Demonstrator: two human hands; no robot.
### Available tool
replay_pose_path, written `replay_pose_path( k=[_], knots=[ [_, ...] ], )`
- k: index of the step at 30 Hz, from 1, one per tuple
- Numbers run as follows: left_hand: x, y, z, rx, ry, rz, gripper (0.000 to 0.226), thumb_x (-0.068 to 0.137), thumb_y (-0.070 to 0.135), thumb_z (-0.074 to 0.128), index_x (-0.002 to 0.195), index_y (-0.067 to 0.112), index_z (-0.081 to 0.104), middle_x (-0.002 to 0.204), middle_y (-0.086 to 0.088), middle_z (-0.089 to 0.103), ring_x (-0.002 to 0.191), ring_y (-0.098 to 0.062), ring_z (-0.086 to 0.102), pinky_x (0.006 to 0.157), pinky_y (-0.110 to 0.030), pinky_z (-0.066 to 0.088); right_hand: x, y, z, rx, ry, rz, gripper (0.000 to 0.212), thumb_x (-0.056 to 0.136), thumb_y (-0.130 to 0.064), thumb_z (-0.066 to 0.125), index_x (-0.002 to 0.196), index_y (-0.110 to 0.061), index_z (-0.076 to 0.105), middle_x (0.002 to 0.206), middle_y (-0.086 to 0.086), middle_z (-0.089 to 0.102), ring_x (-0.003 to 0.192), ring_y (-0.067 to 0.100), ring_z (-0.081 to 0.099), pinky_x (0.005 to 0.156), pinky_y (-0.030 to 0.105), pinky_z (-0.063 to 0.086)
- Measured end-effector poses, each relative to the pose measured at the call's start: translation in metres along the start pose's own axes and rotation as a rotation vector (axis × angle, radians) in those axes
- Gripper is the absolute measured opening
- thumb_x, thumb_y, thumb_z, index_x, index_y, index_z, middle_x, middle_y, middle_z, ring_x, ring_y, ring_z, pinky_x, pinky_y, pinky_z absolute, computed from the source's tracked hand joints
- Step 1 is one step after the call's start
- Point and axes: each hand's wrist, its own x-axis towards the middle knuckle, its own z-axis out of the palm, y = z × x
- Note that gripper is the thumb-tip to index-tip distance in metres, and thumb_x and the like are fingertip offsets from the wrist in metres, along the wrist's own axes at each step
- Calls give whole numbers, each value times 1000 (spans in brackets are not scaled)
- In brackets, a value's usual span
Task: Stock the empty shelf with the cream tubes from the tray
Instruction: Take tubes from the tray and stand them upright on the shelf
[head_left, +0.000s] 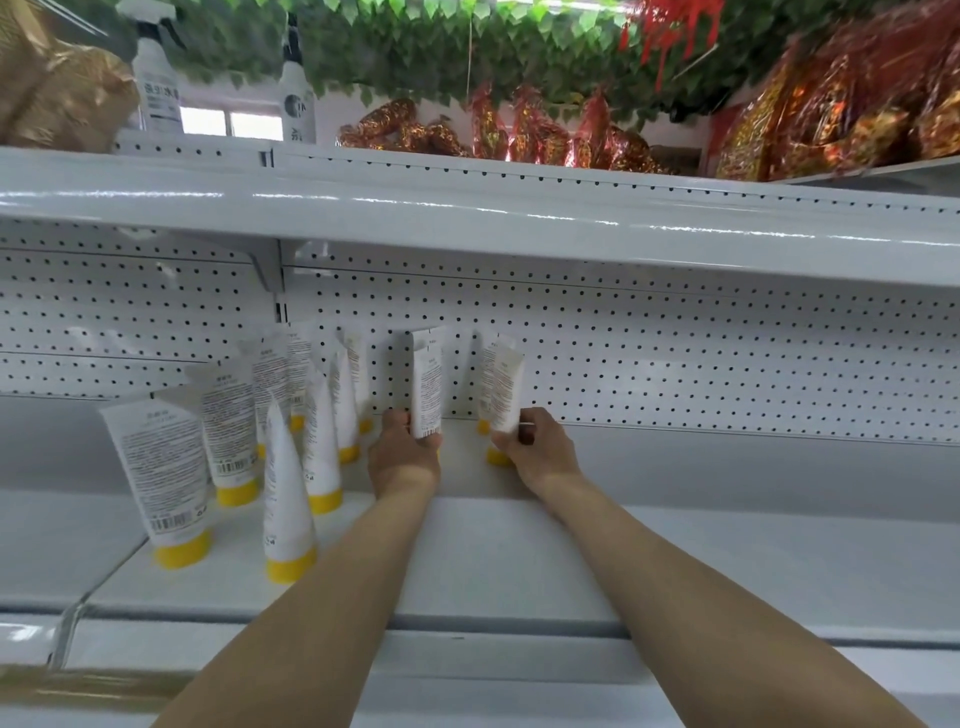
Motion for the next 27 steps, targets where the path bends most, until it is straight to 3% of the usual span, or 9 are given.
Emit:
replay_pose_path(
  k=[5,9,13,17,22,27],
  knots=[
    [0,-2,1,4,-1,14,29,88,17,64,113,10,53,109,-12,68,98,-31,63,72,-27,38,-2,0,0,-2,-6,0,35,84,-40,70,112,-24,56,106,-6,68,93,13,66,66,18,43],
    [-2,1,0,50,-22,16,29,89,18,63,114,10,50,108,-15,67,97,-33,62,69,-28,36,-4,-1,-3,-13,-10,-10,33,87,-35,69,114,-22,56,100,-8,65,80,3,59,58,9,37],
    [-5,2,-2,74,-18,22,26,90,14,61,112,9,49,106,-14,67,88,-30,59,69,-27,33,-5,1,-3,-12,-13,-7,31,87,-35,69,113,-22,56,96,-9,64,78,0,59,60,8,38],
    [-8,6,-2,72,6,19,22,89,4,57,109,12,51,103,-7,69,85,-22,54,70,-24,33,-7,0,-3,-24,0,-22,33,86,-34,70,114,-22,58,100,-8,66,88,9,61,62,8,38],
    [-8,5,-1,94,20,9,28,91,4,56,117,11,49,107,-9,70,101,-29,61,75,-25,37,-9,-2,0,-32,4,-28,35,85,-35,71,115,-23,58,104,-7,66,92,10,61,72,17,40],
    [-8,3,0,119,0,11,32,92,5,53,123,10,46,112,-12,67,104,-31,60,74,-27,34,-13,-4,1,-50,17,-25,36,86,-36,70,117,-23,58,109,-4,68,94,11,61,76,20,43]
  ],
)
